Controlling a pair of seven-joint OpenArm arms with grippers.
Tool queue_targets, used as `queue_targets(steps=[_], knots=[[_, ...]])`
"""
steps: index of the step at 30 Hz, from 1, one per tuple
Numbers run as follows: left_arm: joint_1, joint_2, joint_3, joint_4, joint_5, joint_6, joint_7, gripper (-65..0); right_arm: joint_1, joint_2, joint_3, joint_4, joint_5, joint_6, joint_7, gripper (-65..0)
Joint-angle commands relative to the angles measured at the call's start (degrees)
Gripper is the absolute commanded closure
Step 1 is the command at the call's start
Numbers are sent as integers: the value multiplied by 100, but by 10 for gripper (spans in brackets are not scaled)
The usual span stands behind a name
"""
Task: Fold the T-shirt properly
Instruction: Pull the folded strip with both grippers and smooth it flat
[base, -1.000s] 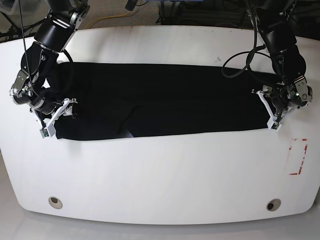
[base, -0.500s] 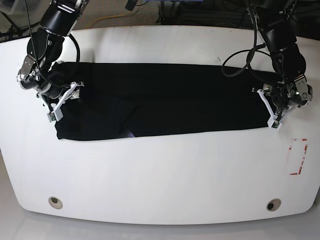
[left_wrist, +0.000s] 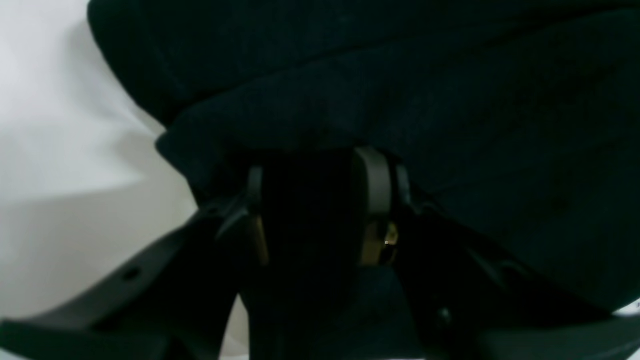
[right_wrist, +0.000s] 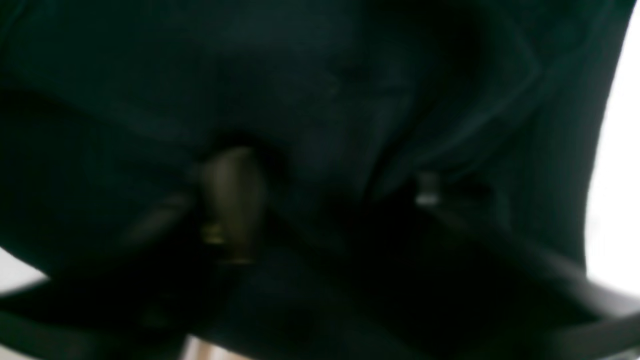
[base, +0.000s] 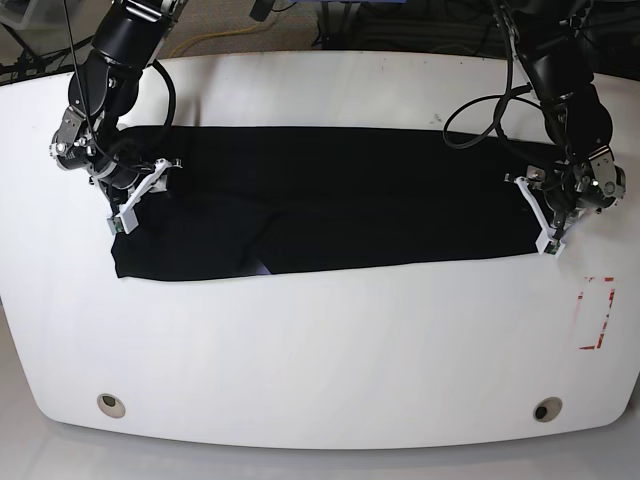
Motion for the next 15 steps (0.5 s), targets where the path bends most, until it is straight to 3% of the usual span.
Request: queue_targets(steps=[1,4,15], knots=[[-64,-62,-6,60,25,-3,39,-204,88,11,19,142,97,12,70,-149],[-64,-62,-6,60,25,-3,39,-204,52,-6,19,441,97,12,35,-29],[-55,-89,-6,43,42,-3,39,-204,-211,-15,54,1637,97,12,-580,-14]])
